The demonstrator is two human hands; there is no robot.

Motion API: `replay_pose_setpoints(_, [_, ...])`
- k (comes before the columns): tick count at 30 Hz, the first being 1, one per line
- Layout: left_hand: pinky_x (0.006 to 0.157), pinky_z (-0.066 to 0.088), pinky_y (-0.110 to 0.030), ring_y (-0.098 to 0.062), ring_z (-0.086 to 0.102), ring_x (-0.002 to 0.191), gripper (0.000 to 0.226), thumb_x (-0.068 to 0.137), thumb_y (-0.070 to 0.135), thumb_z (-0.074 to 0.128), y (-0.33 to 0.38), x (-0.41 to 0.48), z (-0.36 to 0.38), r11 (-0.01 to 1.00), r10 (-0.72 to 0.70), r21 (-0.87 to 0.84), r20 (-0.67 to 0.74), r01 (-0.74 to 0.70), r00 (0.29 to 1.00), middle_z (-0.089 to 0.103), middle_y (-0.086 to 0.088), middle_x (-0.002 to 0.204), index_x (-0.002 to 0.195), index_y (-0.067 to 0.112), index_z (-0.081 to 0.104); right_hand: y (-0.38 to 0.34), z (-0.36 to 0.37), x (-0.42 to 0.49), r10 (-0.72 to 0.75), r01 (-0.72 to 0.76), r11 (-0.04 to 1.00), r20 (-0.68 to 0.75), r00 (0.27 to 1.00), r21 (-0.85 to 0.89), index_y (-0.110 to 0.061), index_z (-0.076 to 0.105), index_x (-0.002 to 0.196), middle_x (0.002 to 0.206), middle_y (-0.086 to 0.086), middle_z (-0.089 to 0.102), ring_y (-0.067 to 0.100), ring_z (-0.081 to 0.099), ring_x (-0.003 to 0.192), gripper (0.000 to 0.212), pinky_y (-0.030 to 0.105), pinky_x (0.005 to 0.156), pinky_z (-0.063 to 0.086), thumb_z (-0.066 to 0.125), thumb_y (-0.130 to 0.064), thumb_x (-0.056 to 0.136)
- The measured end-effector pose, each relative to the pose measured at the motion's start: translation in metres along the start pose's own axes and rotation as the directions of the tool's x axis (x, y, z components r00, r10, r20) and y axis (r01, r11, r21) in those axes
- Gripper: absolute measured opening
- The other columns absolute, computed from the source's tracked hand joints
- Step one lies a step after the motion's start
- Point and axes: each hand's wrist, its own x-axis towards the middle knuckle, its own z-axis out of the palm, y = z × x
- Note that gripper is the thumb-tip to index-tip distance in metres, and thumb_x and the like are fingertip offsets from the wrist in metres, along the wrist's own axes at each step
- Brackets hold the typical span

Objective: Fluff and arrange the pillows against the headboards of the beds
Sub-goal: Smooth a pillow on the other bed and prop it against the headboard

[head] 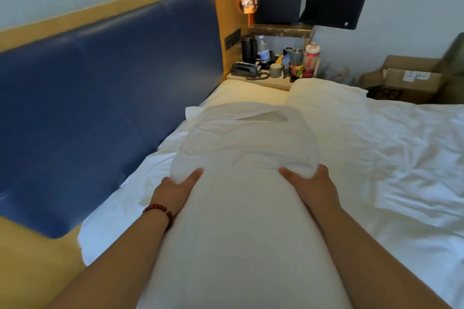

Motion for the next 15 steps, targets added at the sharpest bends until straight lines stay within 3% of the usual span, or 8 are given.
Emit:
replay_pose_setpoints(5, [0.055,0.039,-0.027,-0.017,0.058,0.078,0.114,0.041,0.098,0.051,-0.018,0.019,-0.009,0.998,0.034,-0.049,0.08,-0.03,0.996,0.062,0.0,0.094,0.114,0.01,0.055,-0.012,0.013,-0.014,0.085,-0.086,0.994,-0.019,0.996,-0.068,-0.02,0.032,0.148,0.142,0.016,0.048,0.036,0.049,0.127,0.132,0.046,0.105,0.042,0.058,-0.092,0.04])
replay_pose_setpoints(8, [0.054,0.036,-0.027,-0.013,0.053,0.076,0.114,0.044,0.097,0.052,-0.022,0.044,-0.022,0.997,0.075,-0.03,0.109,-0.072,0.991,0.056,0.003,0.093,0.118,0.011,0.05,-0.015,0.036,-0.03,0.155,-0.156,0.988,-0.059,0.986,-0.013,-0.018,0.022,0.152,0.149,0.017,0.041,0.037,0.043,0.133,0.131,0.045,0.11,0.036,0.058,-0.091,0.05])
replay_pose_setpoints(11, [0.054,0.038,-0.027,-0.013,0.053,0.077,0.116,0.043,0.098,0.051,-0.034,0.069,-0.048,0.993,0.119,-0.001,0.153,-0.12,0.981,0.055,0.003,0.095,0.122,0.013,0.048,-0.02,0.069,-0.056,0.208,-0.203,0.977,-0.095,0.973,0.059,-0.018,0.016,0.154,0.151,0.013,0.04,0.035,0.043,0.134,0.132,0.044,0.106,0.036,0.06,-0.09,0.052])
replay_pose_setpoints(15, [0.055,0.039,-0.027,-0.014,0.056,0.078,0.113,0.038,0.1,0.049,-0.063,0.096,-0.085,0.987,0.161,-0.007,0.171,-0.162,0.972,0.058,0.003,0.094,0.113,0.015,0.048,-0.034,0.117,-0.093,0.224,-0.213,0.974,-0.159,0.962,0.079,-0.021,0.021,0.153,0.149,0.009,0.044,0.034,0.047,0.131,0.133,0.044,0.103,0.039,0.058,-0.092,0.047])
